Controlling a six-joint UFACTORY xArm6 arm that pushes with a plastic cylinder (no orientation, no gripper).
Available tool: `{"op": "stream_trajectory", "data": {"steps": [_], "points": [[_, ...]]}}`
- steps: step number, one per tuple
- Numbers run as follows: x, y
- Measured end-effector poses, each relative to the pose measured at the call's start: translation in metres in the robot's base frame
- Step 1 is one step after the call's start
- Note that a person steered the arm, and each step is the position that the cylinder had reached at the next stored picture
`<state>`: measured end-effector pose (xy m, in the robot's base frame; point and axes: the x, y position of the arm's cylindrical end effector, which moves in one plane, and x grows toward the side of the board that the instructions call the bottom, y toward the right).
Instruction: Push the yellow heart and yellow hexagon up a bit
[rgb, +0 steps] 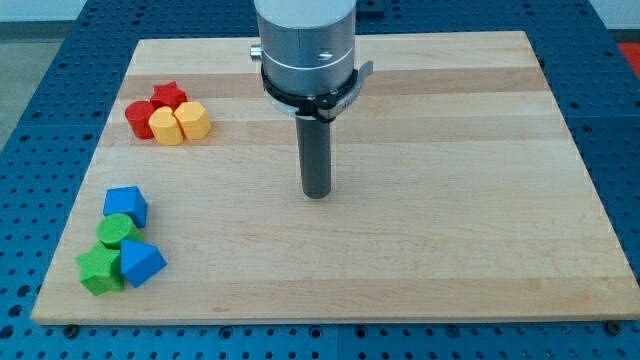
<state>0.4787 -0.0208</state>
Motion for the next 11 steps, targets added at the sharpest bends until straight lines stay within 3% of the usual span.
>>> {"op": "stream_trajectory", "data": {"steps": [2,3,4,5,7,11], "points": [[0.002,0.0],[0.002,-0.026],[0.004,-0.114],[0.005,-0.116],[-0.034,-0.164],[-0.048,-0.234]]}}
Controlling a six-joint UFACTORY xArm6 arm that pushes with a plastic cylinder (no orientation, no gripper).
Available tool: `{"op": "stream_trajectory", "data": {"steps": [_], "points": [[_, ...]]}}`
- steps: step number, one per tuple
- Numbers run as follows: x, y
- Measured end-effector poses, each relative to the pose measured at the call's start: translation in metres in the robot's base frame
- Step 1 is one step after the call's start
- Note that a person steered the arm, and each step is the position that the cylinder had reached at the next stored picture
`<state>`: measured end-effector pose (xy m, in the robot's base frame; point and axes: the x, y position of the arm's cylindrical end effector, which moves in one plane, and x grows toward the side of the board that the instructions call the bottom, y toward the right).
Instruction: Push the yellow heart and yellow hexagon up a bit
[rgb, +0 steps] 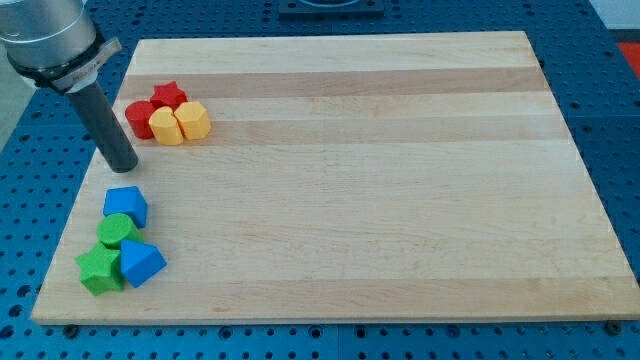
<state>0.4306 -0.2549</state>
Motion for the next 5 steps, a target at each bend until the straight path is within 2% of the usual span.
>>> {"op": "stream_trajectory", "data": {"steps": [1,2,3,5], "points": [[-0.028,0.017],[-0.03,0.026],[-0.045,0.065],[-0.106,0.155]]}}
